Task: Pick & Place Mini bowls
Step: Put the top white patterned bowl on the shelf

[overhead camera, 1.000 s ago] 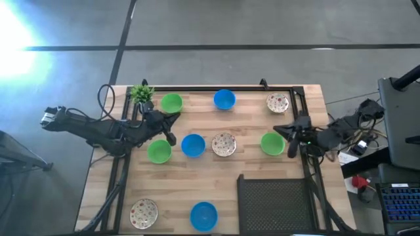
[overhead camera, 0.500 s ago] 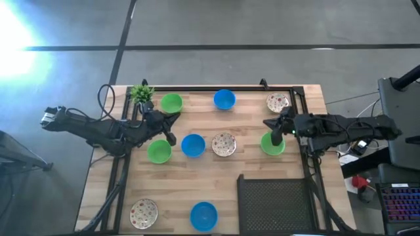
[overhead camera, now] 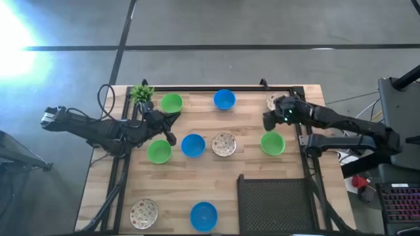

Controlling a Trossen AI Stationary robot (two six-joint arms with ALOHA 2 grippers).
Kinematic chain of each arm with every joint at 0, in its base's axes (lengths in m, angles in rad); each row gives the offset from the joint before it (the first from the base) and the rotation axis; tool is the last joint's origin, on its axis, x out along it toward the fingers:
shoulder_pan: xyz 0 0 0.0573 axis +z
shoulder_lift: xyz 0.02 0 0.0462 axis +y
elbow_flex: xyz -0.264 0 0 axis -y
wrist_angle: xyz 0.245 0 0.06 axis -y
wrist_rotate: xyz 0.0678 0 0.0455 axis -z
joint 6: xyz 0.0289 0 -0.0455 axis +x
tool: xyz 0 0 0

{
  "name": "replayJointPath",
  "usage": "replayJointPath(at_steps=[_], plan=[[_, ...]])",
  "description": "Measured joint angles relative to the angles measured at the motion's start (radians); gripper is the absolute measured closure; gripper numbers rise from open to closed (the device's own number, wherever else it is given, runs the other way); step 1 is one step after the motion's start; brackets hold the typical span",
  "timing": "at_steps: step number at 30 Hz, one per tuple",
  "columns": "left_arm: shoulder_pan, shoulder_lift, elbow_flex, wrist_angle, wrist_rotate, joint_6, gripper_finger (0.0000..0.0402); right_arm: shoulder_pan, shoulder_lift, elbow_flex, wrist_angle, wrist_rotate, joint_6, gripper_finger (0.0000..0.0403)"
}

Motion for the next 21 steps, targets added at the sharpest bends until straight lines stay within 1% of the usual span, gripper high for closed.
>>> replayJointPath(at_steps=[4, 11, 15, 21], plan=[[0.000, 0.000, 0.000, 0.000, 0.000, 0.000, 0.0402, -0.112, 0.065, 0.000, -0.018, -0.072, 0.003, 0.0394], [0.000, 0.000, 0.000, 0.000, 0.000, -0.001, 0.0402, -0.238, 0.158, 0.011, -0.033, -0.080, 0.000, 0.0394], [0.000, 0.000, 0.000, 0.000, -0.001, 0.000, 0.0402, -0.271, 0.216, 0.067, -0.062, -0.068, -0.037, 0.0394], [0.000, 0.000, 0.000, 0.000, -0.004, -0.001, 0.0402, -0.280, 0.321, 0.154, -0.098, -0.056, -0.125, 0.0394]])
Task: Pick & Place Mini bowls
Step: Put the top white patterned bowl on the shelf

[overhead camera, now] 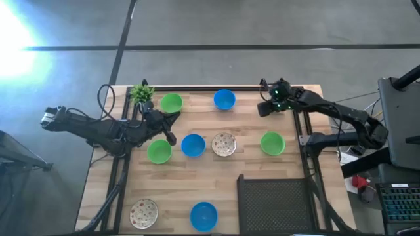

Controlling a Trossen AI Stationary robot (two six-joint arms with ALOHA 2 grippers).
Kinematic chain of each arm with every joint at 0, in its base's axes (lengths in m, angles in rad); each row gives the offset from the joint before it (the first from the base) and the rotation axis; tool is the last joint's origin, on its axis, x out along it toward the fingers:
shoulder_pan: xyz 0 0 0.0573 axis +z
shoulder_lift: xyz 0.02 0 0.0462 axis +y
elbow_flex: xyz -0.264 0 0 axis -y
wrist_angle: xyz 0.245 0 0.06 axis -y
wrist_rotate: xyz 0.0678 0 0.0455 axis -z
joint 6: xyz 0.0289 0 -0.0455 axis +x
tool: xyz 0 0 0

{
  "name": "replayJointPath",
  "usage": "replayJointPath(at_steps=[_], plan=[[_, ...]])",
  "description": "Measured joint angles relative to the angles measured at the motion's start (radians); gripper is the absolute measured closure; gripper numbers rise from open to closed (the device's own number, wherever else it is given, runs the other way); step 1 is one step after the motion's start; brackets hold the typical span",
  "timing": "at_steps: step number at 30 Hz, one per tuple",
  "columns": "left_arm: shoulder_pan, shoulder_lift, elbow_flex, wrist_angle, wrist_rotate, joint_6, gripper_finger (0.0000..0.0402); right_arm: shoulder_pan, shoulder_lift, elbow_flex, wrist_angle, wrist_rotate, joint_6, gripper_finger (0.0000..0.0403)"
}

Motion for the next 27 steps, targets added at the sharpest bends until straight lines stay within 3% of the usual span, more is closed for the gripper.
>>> replayJointPath(at_steps=[10, 27], plan=[[0.000, 0.000, 0.000, 0.000, 0.000, 0.000, 0.0402, -0.012, 0.177, 0.129, -0.129, 0.033, -0.060, 0.0383], [0.000, 0.000, 0.000, 0.000, 0.000, 0.000, 0.0402, -0.034, 0.335, 0.248, -0.216, 0.107, -0.084, 0.0235]])
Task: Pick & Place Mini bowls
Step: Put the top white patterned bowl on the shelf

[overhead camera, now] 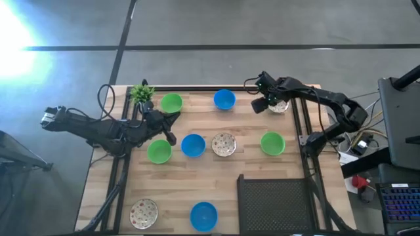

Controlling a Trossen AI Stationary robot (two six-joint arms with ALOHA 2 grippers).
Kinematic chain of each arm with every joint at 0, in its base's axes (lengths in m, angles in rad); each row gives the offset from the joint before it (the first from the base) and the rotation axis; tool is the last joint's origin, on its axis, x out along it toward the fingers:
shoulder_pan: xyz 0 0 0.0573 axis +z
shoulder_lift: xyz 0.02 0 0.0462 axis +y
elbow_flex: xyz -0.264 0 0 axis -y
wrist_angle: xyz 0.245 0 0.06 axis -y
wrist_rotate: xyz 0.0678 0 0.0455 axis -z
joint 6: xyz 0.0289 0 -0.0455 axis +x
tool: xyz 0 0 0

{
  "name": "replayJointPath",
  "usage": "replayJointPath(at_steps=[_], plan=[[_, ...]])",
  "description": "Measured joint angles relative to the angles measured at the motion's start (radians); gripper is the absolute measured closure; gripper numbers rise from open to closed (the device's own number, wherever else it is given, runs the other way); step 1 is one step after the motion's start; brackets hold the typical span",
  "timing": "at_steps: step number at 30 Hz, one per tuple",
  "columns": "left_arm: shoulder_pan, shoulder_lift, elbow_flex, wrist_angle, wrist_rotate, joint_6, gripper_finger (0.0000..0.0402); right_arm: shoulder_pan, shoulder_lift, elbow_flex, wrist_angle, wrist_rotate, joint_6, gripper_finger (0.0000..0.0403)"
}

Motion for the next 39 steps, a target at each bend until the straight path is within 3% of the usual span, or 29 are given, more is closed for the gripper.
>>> replayJointPath(at_steps=[8, 25, 32, 39], plan=[[0.000, 0.000, 0.000, 0.000, 0.000, 0.000, 0.0402, -0.039, 0.081, -0.023, 0.001, 0.018, 0.002, 0.0213], [0.000, 0.000, 0.000, 0.000, 0.000, 0.000, 0.0402, -0.059, 0.253, -0.026, 0.046, 0.018, -0.078, 0.0224], [0.000, 0.000, 0.000, 0.000, 0.000, 0.000, 0.0402, -0.060, 0.264, -0.026, 0.050, 0.044, -0.080, 0.0261], [0.000, 0.000, 0.000, 0.000, 0.000, 0.002, 0.0402, -0.062, 0.262, -0.027, 0.053, 0.076, -0.093, 0.0339]])
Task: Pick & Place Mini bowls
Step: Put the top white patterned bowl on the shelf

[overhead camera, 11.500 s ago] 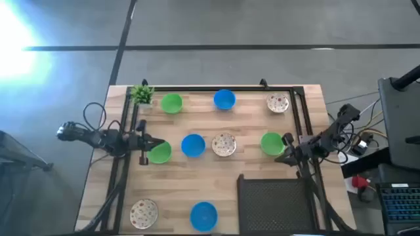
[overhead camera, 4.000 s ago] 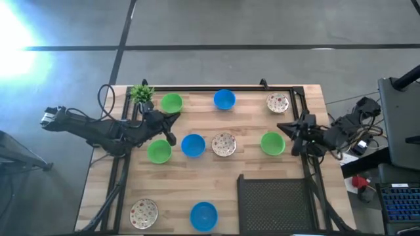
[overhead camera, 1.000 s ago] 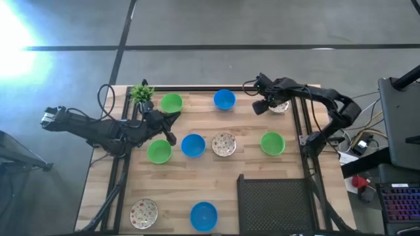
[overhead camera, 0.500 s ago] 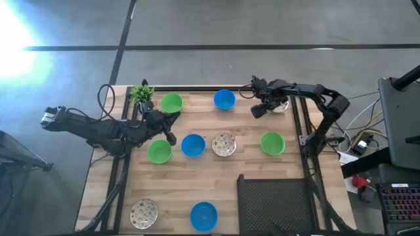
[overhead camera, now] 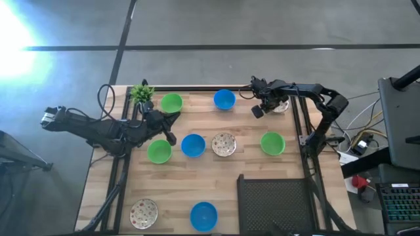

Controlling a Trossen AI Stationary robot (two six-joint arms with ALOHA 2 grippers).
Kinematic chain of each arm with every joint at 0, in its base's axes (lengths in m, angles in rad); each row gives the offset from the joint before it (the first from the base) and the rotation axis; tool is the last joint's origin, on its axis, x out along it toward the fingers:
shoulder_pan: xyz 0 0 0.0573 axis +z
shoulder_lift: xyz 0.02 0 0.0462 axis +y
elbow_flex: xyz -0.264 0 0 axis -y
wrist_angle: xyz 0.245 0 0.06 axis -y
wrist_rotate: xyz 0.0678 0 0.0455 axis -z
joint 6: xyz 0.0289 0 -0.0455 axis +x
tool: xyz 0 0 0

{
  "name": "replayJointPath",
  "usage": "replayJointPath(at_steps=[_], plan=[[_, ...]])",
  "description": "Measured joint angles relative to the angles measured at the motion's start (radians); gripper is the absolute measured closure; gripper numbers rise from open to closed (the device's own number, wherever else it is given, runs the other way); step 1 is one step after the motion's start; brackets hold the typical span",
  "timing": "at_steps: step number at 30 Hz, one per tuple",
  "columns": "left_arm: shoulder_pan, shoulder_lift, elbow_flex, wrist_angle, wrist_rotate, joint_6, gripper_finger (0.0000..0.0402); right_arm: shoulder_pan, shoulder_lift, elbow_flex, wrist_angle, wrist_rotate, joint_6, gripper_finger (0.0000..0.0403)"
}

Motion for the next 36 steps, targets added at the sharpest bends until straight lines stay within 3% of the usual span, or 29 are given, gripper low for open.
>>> replayJointPath(at_steps=[5, 18, 36], plan=[[0.000, 0.000, 0.000, 0.000, 0.000, 0.000, 0.0402, 0.002, -0.007, 0.003, -0.006, 0.027, -0.017, 0.0385], [0.000, 0.000, 0.000, 0.000, 0.000, 0.001, 0.0402, 0.012, -0.041, -0.001, -0.020, 0.006, -0.049, 0.0388], [0.000, 0.000, 0.000, 0.000, 0.000, 0.002, 0.0402, 0.177, -0.111, -0.002, -0.131, 0.017, -0.058, 0.0389]])
